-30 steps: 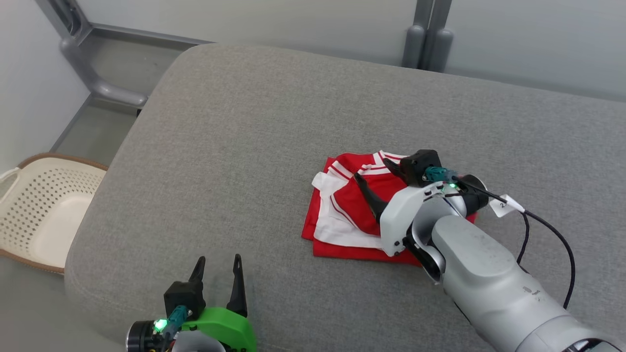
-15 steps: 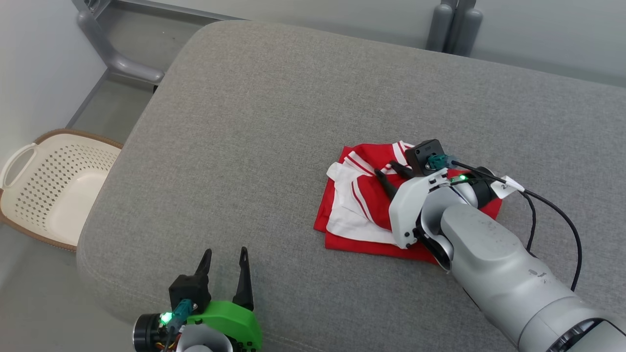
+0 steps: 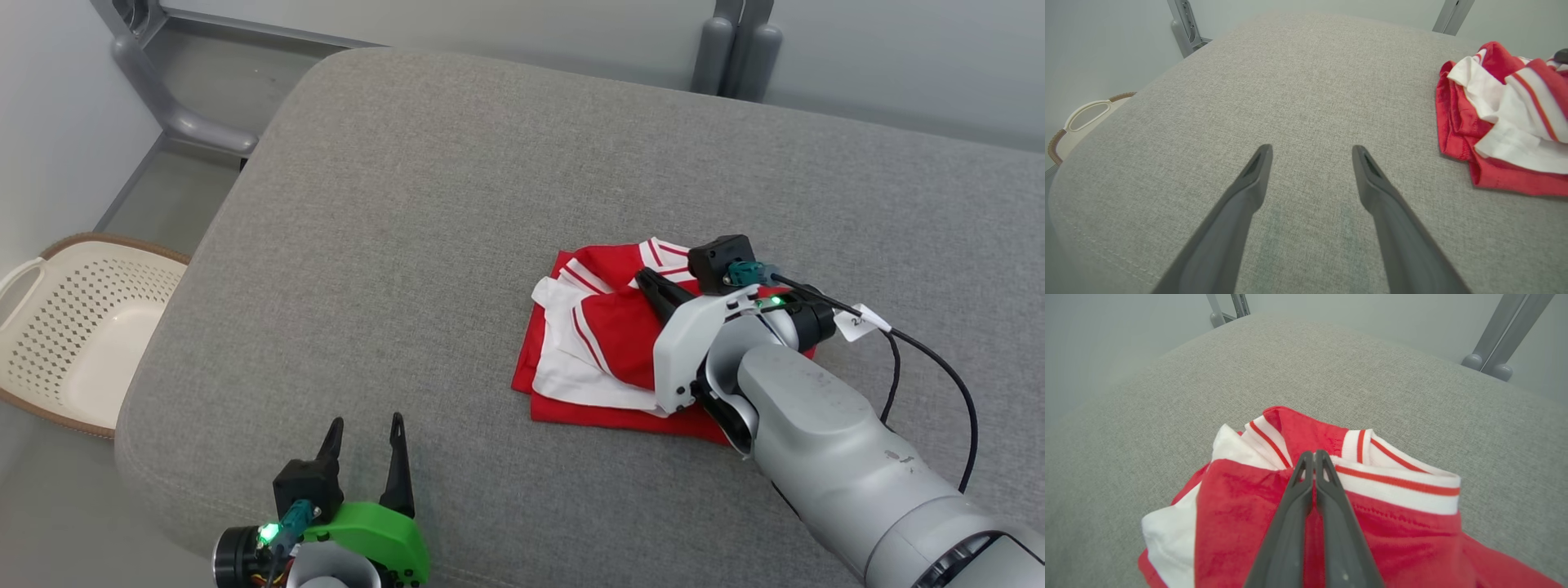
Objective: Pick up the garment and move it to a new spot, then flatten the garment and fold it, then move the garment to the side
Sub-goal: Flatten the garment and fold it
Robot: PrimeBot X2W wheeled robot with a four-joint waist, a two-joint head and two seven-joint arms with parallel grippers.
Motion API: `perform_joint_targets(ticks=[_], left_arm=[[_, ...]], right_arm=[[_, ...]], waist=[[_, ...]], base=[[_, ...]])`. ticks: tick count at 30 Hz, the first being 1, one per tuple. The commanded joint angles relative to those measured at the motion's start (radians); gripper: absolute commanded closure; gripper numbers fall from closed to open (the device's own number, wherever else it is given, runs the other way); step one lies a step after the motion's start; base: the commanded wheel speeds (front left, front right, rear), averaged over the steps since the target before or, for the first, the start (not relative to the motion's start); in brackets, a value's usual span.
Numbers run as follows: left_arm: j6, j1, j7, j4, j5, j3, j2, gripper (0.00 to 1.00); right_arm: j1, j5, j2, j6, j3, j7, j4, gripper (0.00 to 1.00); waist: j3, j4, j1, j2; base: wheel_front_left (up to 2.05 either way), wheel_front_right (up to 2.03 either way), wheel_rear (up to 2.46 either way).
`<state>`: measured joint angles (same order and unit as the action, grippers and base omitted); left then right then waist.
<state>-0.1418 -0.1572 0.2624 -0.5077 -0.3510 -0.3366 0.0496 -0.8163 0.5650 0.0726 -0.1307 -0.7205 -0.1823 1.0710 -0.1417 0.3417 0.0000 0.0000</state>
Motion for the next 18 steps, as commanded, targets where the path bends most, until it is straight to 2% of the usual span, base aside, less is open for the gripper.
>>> perform_joint_targets(ticks=[1,10,18], left_arm=[[0.000,0.004,0.003,-0.003,0.012,0.005,0.003,0.00],[0.008,0.025,0.003,0.007,0.019,0.015,0.003,0.00],[0.010,0.029,0.003,0.014,0.018,0.011,0.003,0.00]], right_arm=[[0.000,0.018,0.003,0.000,-0.004,-0.006,-0.002,1.00],[0.026,0.092,-0.001,0.000,-0.044,-0.042,-0.104,1.00],[0.095,0.172,-0.009,0.000,-0.181,-0.007,-0.290,1.00]], waist=[[0.010,-0.007,0.0000,0.0000],[0.039,-0.027,0.0000,0.0000],[0.043,-0.025,0.0000,0.0000]], base=[[0.00,0.00,0.00],[0.00,0.00,0.00],[0.00,0.00,0.00]])
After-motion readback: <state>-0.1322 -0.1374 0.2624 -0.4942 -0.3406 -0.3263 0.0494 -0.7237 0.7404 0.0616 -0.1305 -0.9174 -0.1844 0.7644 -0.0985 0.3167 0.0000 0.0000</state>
